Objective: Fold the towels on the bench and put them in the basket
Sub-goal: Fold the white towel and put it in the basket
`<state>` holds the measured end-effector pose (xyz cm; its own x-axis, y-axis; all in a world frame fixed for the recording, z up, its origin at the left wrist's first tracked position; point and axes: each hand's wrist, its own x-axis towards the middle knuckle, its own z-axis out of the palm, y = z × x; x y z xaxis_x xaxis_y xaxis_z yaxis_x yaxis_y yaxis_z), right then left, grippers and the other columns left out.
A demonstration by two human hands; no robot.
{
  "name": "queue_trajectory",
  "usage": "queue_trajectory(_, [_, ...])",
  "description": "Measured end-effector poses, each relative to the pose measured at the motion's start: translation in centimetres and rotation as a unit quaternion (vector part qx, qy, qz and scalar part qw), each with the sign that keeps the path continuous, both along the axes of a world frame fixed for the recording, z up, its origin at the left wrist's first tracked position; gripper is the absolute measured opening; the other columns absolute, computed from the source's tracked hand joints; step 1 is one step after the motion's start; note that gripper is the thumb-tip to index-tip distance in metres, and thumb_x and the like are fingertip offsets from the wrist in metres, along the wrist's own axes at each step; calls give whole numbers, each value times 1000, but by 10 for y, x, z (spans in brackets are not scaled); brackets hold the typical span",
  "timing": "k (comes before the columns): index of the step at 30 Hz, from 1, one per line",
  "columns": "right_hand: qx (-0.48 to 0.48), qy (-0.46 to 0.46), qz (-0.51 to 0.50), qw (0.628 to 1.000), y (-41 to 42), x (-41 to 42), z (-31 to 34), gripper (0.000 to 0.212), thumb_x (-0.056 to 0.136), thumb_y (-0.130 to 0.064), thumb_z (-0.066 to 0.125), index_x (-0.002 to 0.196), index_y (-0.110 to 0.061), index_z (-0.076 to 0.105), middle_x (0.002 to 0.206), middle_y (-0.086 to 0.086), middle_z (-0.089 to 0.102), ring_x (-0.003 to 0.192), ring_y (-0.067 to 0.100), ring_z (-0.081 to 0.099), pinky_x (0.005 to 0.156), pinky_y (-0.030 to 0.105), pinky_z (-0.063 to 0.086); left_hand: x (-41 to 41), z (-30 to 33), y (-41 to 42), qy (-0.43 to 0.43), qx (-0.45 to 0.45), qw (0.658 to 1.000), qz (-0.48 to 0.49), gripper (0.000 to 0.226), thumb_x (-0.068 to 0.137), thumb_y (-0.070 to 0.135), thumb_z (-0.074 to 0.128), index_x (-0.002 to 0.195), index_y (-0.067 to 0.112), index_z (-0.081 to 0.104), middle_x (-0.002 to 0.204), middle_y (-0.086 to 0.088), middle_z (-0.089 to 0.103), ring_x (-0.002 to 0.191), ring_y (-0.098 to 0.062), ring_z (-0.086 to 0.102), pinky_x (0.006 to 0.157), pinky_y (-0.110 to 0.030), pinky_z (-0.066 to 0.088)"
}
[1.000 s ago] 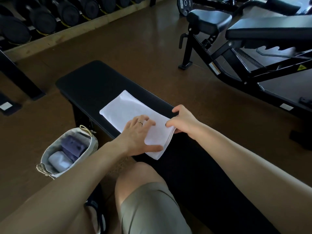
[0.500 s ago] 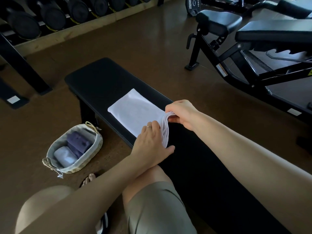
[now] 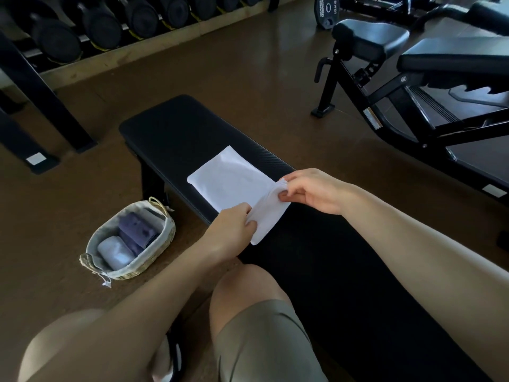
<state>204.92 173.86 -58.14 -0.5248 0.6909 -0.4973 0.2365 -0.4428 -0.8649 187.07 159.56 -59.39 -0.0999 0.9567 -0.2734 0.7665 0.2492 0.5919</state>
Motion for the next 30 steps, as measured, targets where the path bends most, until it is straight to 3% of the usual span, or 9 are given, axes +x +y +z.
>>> queue_trajectory(3, [122,-139,59,981,2,-3,-5,20,91,1,65,110,-2,72,102,20,72,86,23,71,71,26,58,-6,-2,1,-30,-5,999,12,15,106,25,43,118,19,50,104,-1,62,90,-17,61,78,-36,53])
queue_trajectory(5, [208,-234,101,944,5,-5,-10,12,94,-15,68,103,-8,72,85,11,67,72,19,64,61,27,51,-7,-5,3,-33,4,999,12,15,108,25,40,119,20,47,103,-2,61,87,-16,61,73,-34,53])
queue_trajectory(8, [237,-258,102,931,9,-5,-17,23,94,-27,68,89,-5,70,70,4,51,57,15,48,53,28,38,-10,-11,5,-22,26,999,10,14,110,25,34,117,21,45,96,-3,59,76,-15,56,63,-28,45])
queue_trajectory(12, [263,-279,102,918,6,-7,-25,37,99,-34,59,95,3,64,76,5,51,64,16,48,61,32,37,-15,-22,9,1,52,999,15,22,110,23,34,121,18,52,108,-4,58,87,-16,60,73,-28,49])
queue_trajectory(17, [335,-328,107,877,-4,-13,-34,33,106,-34,44,78,-18,48,80,0,56,74,14,55,59,27,35,-16,-28,11,48,71,996,0,24,110,20,34,121,13,54,105,-6,60,89,-21,59,78,-34,49])
queue_trajectory(21, [380,-343,89,854,-7,-16,-42,33,106,-35,43,77,-20,44,78,0,57,72,16,57,56,29,35,-15,-29,10,122,70,990,-31,15,109,17,37,119,14,47,102,-7,57,85,-25,59,76,-39,53])
queue_trajectory(23, [410,-369,88,830,-11,-18,-44,30,107,-35,42,81,-20,43,80,-1,56,70,14,55,54,28,33,-15,-29,8,170,60,983,-44,10,107,15,43,116,16,41,103,-7,57,82,-27,61,71,-41,54])
queue_trajectory(27, [468,-412,84,777,-21,-24,-49,17,108,-35,39,104,-19,38,94,0,54,67,13,48,52,28,30,-10,-28,7,283,71,955,-50,26,104,16,48,120,18,27,105,-5,55,74,-23,54,59,-36,43])
queue_trajectory(30, [489,-419,71,762,-22,-23,-50,22,108,-36,42,114,-15,40,102,3,47,68,17,46,50,27,26,-9,-23,7,350,153,920,-87,40,97,12,55,126,21,29,116,-7,47,89,-21,49,73,-32,45])
